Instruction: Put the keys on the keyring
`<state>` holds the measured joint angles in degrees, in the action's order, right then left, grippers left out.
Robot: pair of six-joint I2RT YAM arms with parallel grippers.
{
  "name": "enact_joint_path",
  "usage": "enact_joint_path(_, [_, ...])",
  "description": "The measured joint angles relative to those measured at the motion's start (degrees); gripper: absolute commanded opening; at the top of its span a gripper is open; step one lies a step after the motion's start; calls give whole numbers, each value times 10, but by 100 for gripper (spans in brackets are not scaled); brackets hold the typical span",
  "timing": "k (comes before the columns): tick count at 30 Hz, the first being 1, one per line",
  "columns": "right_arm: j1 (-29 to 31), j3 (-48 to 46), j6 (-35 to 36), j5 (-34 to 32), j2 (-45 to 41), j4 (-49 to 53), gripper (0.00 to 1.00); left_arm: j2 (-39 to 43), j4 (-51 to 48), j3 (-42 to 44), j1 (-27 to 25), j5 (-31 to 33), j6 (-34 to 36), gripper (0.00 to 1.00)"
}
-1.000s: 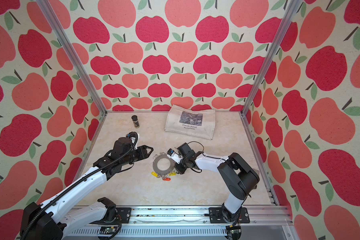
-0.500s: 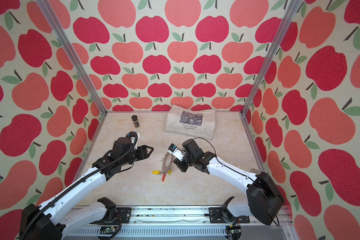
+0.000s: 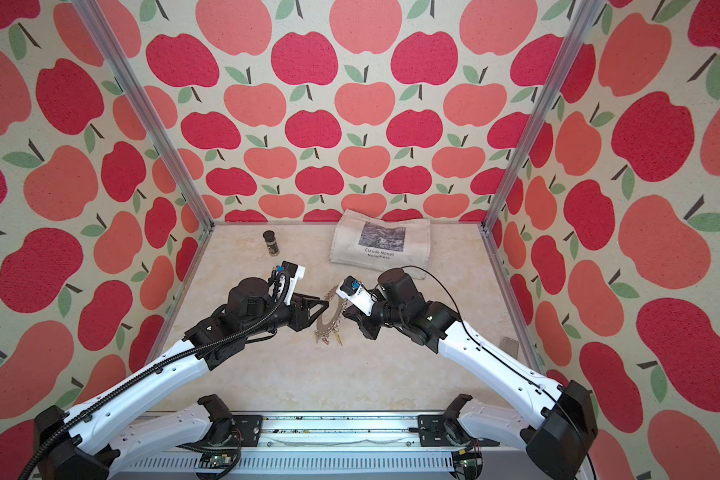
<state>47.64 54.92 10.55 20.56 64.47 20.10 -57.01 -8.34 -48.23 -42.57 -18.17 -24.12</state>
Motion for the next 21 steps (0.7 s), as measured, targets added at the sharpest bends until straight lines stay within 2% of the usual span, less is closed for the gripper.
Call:
enact_joint_path(9, [0, 25, 21, 67, -9, 54, 0, 4, -33, -60, -31, -21, 110, 28])
enact_joint_path(16, [0, 67, 37, 110, -4, 94, 0, 6, -96, -92, -60, -33, 201, 26])
enact_joint_path(21, [0, 85, 50, 124, 5, 115, 0, 15, -120, -95, -68, -43, 240, 26])
